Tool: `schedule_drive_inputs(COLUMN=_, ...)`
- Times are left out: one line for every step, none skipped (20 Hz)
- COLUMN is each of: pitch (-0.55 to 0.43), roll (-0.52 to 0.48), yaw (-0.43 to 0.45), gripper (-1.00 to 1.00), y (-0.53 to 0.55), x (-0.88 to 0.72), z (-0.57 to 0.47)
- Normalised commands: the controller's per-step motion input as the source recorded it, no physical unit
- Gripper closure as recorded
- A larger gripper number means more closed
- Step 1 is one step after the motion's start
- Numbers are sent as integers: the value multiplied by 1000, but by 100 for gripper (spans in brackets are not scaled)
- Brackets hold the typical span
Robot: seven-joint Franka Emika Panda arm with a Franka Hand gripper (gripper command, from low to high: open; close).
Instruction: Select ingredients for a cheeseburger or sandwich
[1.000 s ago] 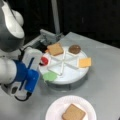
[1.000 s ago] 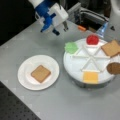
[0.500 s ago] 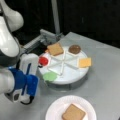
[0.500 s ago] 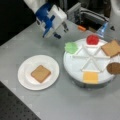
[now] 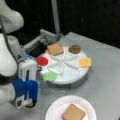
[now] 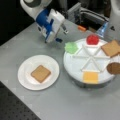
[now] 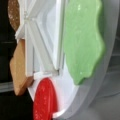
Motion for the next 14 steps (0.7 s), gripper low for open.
schedule_drive_inputs(pitch=-76, roll=456, yaw=104, gripper=-100, y=-161, x=244, z=-139)
schedule_drive_inputs(pitch=-73, roll=427, yaw=100, gripper=-100, y=-146, x=240, z=-117)
schedule_drive_inputs(pitch=-64, roll=409, yaw=77, gripper=-100, y=-123, x=232, z=-89)
schedule_drive_inputs(pitch=-55, roll=387, yaw=67, gripper=-100, y=-99, x=215, z=-53)
schedule_drive_inputs(pitch=-54, roll=367, yaw=68, gripper=-100, y=-90, x=207, z=-31)
schedule_drive_inputs(pitch=-52, roll=354, yaw=46, gripper=-100, y=-70, x=195, z=-13)
schedule_drive_inputs(pitch=-58, roll=338, yaw=32, gripper=-100, y=-49, x=185, z=-3)
schedule_drive_inputs(pitch=-61, roll=323, yaw=28, gripper=-100, y=-36, x=182, z=-3)
schedule_drive_inputs(pitch=-66, roll=314, yaw=7, gripper=-100, y=-11, x=179, z=-8)
schedule_drive_inputs(pitch=-67, roll=305, yaw=-8, gripper=-100, y=24, x=175, z=-16)
schedule_drive_inputs(pitch=-65, roll=295, yaw=-19, gripper=-100, y=64, x=168, z=-23)
schedule_drive_inputs(pitch=-62, roll=284, yaw=-20, gripper=-100, y=83, x=162, z=-31)
schedule_drive_inputs(pitch=-61, roll=273, yaw=-27, gripper=-100, y=106, x=157, z=-38)
schedule_drive_inputs(pitch=-64, roll=260, yaw=-38, gripper=-100, y=126, x=155, z=-49)
